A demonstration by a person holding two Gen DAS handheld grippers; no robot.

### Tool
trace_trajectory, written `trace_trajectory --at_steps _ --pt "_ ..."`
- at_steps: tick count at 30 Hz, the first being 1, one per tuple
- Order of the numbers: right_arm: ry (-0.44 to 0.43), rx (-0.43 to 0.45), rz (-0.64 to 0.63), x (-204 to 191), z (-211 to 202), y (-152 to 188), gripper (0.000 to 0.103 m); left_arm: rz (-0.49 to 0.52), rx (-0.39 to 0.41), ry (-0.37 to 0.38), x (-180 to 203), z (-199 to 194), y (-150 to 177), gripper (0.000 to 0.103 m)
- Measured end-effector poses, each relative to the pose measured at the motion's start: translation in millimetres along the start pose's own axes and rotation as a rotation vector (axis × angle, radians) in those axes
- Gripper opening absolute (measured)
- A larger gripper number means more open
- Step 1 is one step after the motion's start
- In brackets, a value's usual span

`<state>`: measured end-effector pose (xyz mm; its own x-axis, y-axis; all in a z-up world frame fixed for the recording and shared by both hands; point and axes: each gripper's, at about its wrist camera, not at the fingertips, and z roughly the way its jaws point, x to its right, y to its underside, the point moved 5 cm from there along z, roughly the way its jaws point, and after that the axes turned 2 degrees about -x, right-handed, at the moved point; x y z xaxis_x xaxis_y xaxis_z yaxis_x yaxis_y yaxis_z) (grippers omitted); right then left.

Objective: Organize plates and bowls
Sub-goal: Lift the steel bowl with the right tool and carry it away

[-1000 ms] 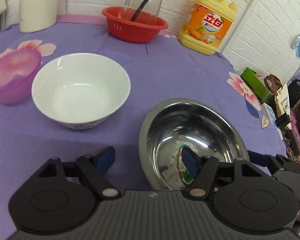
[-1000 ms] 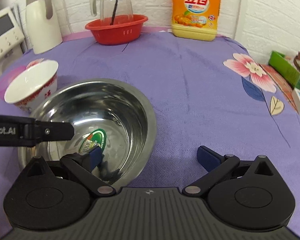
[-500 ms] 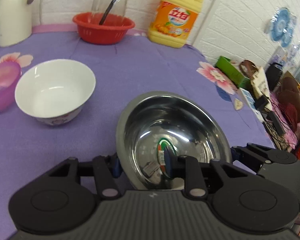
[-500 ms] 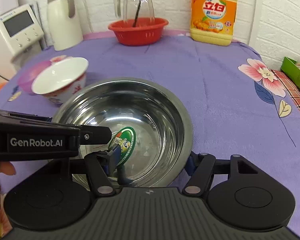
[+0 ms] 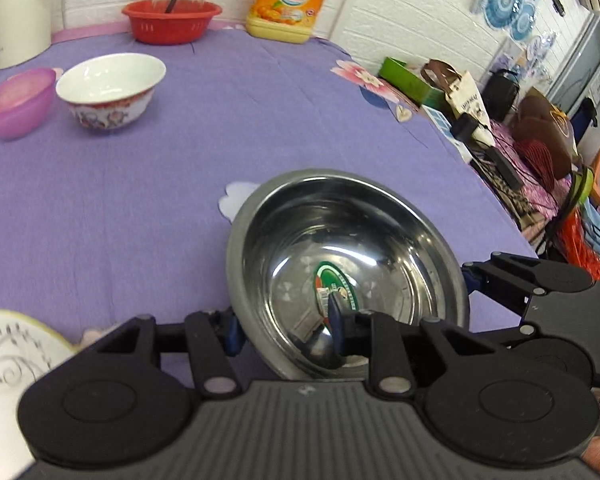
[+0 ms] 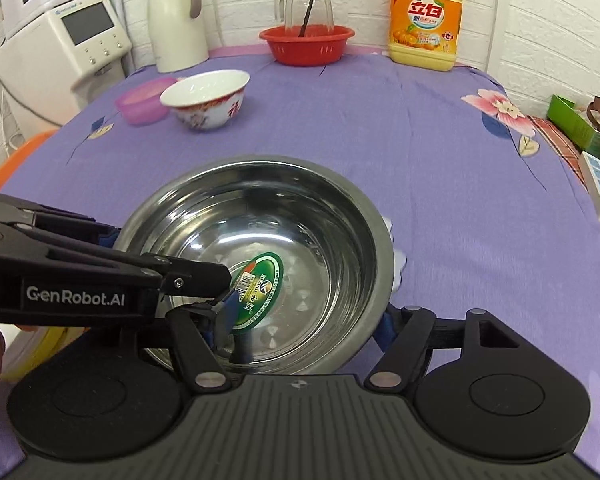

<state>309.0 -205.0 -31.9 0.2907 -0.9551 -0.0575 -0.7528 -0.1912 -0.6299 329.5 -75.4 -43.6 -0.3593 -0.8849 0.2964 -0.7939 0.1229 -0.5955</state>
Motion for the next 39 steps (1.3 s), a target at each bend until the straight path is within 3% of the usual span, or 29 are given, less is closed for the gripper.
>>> trace_trajectory --at_steps 17,19,20,21,30,35,39 --pt "-0.016 -0.04 -0.012 -8.3 -14.5 36.3 0.103 0.07 -0.014 0.006 13.6 -3.5 31.5 0.027" --pt "-0.009 -0.048 -0.002 -6.7 -15.4 37.0 0.103 0.075 0.008 -0.014 11.7 -8.2 27.5 0.059" --pt "-0.016 -0.053 0.013 -4.9 -16.7 36.6 0.103 0.077 0.032 -0.028 9.9 -13.5 23.7 0.084" --pt "-0.024 -0.052 0.032 -2.5 -20.3 36.8 0.103 0.077 0.062 -0.034 8.3 -22.3 19.2 0.089" --pt "0.02 0.086 0.096 23.2 -62.4 11.6 0.103 0.019 0.272 -0.135 -40.9 -100.8 -41.5 0.094" --pt "-0.012 0.136 0.116 20.1 -67.4 -31.8 0.103 -0.021 0.338 -0.204 -71.4 -130.2 -68.6 0.094" --pt "-0.048 0.264 0.076 5.4 -83.0 -83.5 0.103 -0.069 0.375 -0.217 -93.4 -143.8 -91.8 0.094"
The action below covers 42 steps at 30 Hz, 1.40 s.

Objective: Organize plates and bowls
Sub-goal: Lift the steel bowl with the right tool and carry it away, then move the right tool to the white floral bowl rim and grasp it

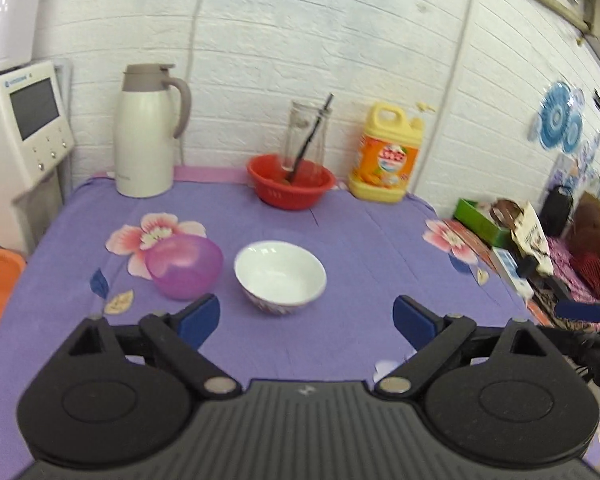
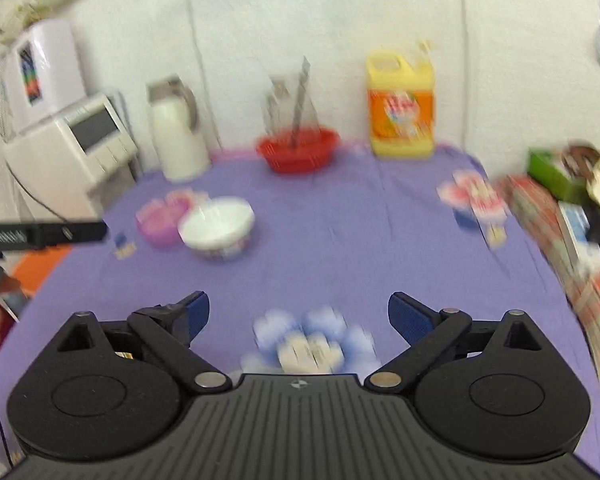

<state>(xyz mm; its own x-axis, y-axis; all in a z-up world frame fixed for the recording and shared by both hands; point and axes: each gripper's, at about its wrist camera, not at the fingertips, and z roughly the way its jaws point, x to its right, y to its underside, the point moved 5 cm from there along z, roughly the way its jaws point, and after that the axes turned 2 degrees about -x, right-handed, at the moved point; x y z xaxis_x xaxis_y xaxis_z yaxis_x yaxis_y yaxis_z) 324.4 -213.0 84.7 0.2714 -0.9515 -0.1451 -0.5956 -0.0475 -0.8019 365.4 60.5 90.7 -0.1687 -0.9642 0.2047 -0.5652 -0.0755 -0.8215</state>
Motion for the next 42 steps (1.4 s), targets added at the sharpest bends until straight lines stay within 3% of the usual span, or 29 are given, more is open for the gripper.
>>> trace_trajectory --at_steps 5,8,13,18,22,30,34,35,36,37,42 --pt "-0.018 0.098 -0.179 -31.6 15.9 -65.7 0.103 -0.08 0.019 0.027 -20.0 17.9 -29.6 0.094" --pt "0.004 0.09 -0.276 -44.3 47.2 -88.3 0.103 -0.147 -0.01 0.064 -32.5 43.5 -34.7 0.094" --pt "-0.049 -0.078 -0.275 -44.4 128.0 -85.8 0.103 -0.234 -0.116 0.067 -52.8 97.4 -14.0 0.094" --pt "-0.042 -0.237 -0.229 -30.4 210.5 -64.5 0.103 -0.406 -0.207 0.08 -68.4 152.3 1.0 0.094" --pt "-0.031 -0.334 -0.212 -28.3 256.7 -51.8 0.103 -0.464 -0.252 0.064 -67.5 187.4 3.2 0.093" --pt "-0.053 -0.378 -0.254 -43.9 294.0 -42.6 0.103 -0.5 -0.283 0.07 -71.5 222.4 7.9 0.068" --pt "-0.122 -0.358 -0.223 -47.3 299.2 -38.7 0.103 -0.494 -0.247 0.081 -74.7 224.2 7.7 0.059" --pt "-0.146 -0.355 -0.214 -49.3 297.9 -38.4 0.096 -0.488 -0.241 0.08 -74.2 223.9 7.5 0.058" --pt "-0.165 -0.355 -0.207 -51.8 296.0 -38.1 0.08 -0.481 -0.237 0.082 -73.8 222.8 7.0 0.055" --pt "-0.181 -0.358 -0.202 -54.7 294.5 -38.2 0.073 -0.47 -0.239 0.075 -73.4 221.1 7.2 0.055" --pt "-0.207 -0.377 -0.165 -59.8 285.2 -32.9 0.073 -0.444 -0.242 0.085 -67.5 205.3 10.1 0.043"
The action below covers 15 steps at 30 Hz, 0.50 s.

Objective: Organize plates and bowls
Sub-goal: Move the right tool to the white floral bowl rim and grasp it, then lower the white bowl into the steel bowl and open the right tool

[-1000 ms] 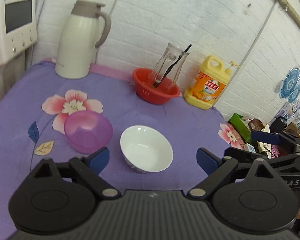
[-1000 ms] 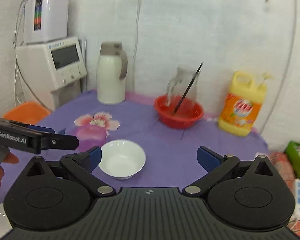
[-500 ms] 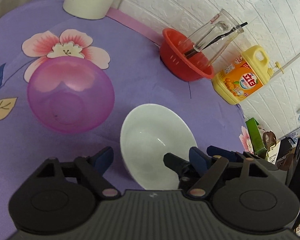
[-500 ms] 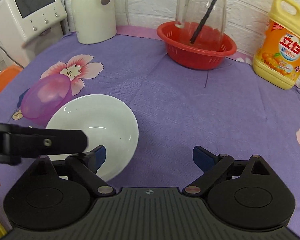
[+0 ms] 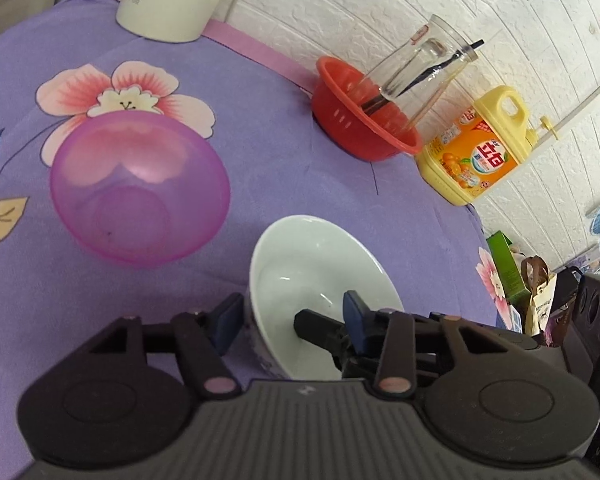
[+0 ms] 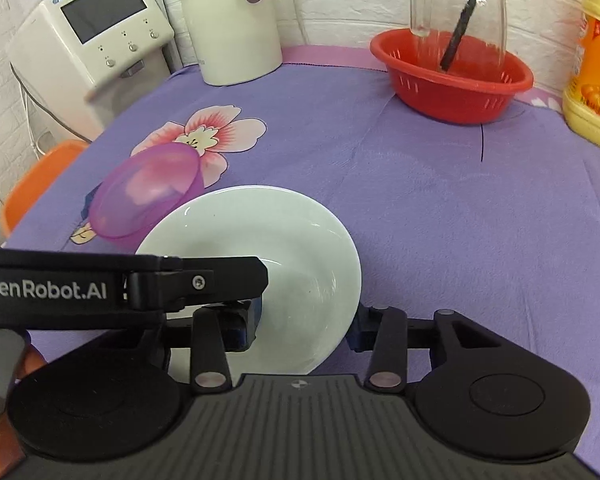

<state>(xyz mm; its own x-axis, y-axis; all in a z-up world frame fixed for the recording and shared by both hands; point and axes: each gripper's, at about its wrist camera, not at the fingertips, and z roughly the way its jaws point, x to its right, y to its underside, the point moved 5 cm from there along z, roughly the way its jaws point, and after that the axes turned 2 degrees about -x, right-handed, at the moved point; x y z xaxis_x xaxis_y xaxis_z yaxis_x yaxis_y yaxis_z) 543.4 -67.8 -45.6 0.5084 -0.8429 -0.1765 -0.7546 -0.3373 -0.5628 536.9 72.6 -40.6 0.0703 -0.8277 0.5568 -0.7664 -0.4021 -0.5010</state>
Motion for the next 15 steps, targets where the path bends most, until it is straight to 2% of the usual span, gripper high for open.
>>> trace_trajectory --at_steps 8,15 --pt "0.023 0.028 -0.001 -13.3 -50.2 24.9 0.073 0.063 0.023 0.033 33.5 -43.9 34.3 0.043" --pt "0.085 0.069 0.013 -17.5 -118.8 78.6 0.073 0.122 0.007 0.111 71.6 -81.4 100.5 0.043"
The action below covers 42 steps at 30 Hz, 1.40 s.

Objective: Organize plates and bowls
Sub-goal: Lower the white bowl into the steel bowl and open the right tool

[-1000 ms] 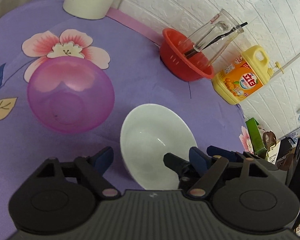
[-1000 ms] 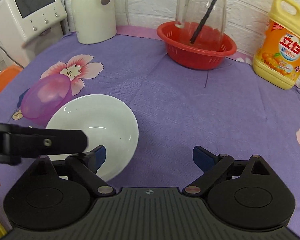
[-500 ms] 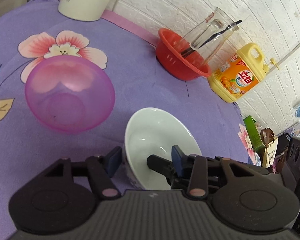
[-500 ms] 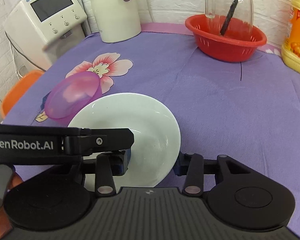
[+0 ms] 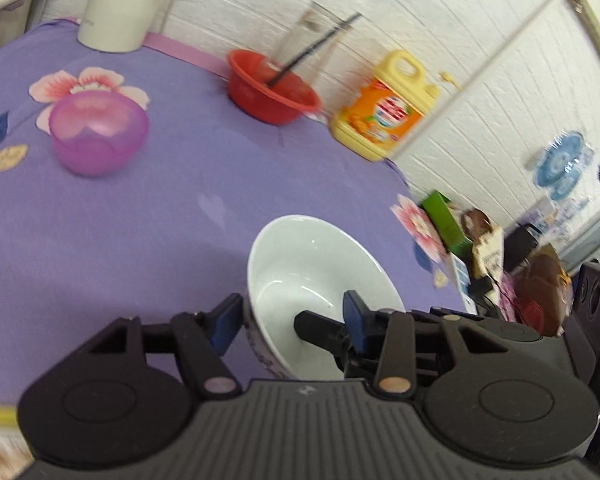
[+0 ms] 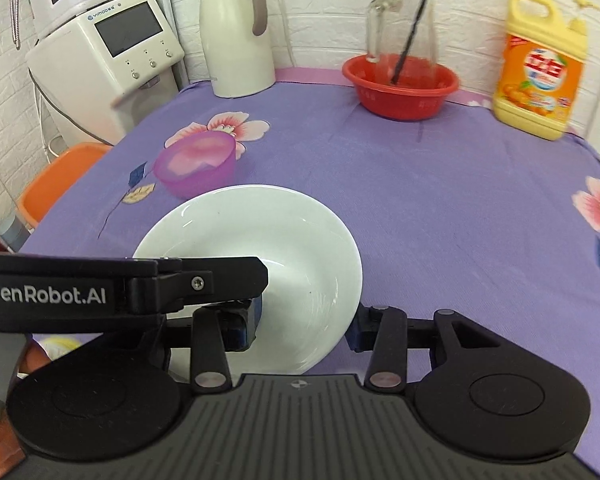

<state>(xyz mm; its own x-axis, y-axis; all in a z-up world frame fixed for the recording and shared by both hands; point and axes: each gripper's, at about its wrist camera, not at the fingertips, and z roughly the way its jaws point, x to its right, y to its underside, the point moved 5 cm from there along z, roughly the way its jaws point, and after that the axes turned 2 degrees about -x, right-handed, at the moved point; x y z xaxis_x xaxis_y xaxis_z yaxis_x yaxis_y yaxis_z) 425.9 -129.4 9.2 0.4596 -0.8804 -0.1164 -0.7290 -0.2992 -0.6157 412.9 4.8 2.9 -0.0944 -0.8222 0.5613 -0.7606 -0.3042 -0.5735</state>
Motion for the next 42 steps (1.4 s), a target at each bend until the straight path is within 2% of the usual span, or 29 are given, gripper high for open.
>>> trace_trajectory --at_steps 9,16,23,25,26,28,29,35,36,37,42 --pt "0.109 -0.013 0.025 8.2 -76.9 95.0 0.078 0.097 -0.076 0.076 55.7 -13.2 94.5 0.042" --pt "0.076 -0.039 0.062 5.6 -76.4 134.5 0.079 0.133 -0.126 0.04 52.8 -10.5 129.9 0.042" --pt "0.069 -0.037 0.069 8.0 -73.2 143.9 0.081 0.175 -0.138 0.044 57.5 -5.2 132.5 0.044" --pt "0.072 -0.034 0.064 8.7 -75.0 147.0 0.08 0.19 -0.138 0.042 58.1 -5.1 133.6 0.05" --pt "0.071 -0.032 0.065 9.3 -75.9 147.2 0.08 0.196 -0.136 0.039 58.9 -5.7 133.0 0.058" --pt "0.072 -0.024 0.071 10.6 -78.8 147.8 0.083 0.207 -0.131 0.039 60.2 -8.4 130.5 0.066" --pt "0.063 -0.022 0.079 11.8 -79.8 147.4 0.084 0.215 -0.122 0.035 60.5 -11.4 128.7 0.069" --pt "0.05 0.037 0.131 19.8 -95.2 141.8 0.093 0.241 -0.04 0.027 56.5 -39.4 103.5 0.074" --pt "0.053 0.053 0.138 21.1 -99.1 139.6 0.1 0.242 -0.02 0.024 55.0 -44.7 97.3 0.078" --pt "0.063 0.07 0.14 22.3 -102.9 137.5 0.103 0.242 0.001 0.014 52.6 -49.4 92.0 0.08" --pt "0.076 0.121 0.151 26.2 -115.6 126.9 0.103 0.219 0.069 -0.021 30.5 -70.9 64.0 0.08"
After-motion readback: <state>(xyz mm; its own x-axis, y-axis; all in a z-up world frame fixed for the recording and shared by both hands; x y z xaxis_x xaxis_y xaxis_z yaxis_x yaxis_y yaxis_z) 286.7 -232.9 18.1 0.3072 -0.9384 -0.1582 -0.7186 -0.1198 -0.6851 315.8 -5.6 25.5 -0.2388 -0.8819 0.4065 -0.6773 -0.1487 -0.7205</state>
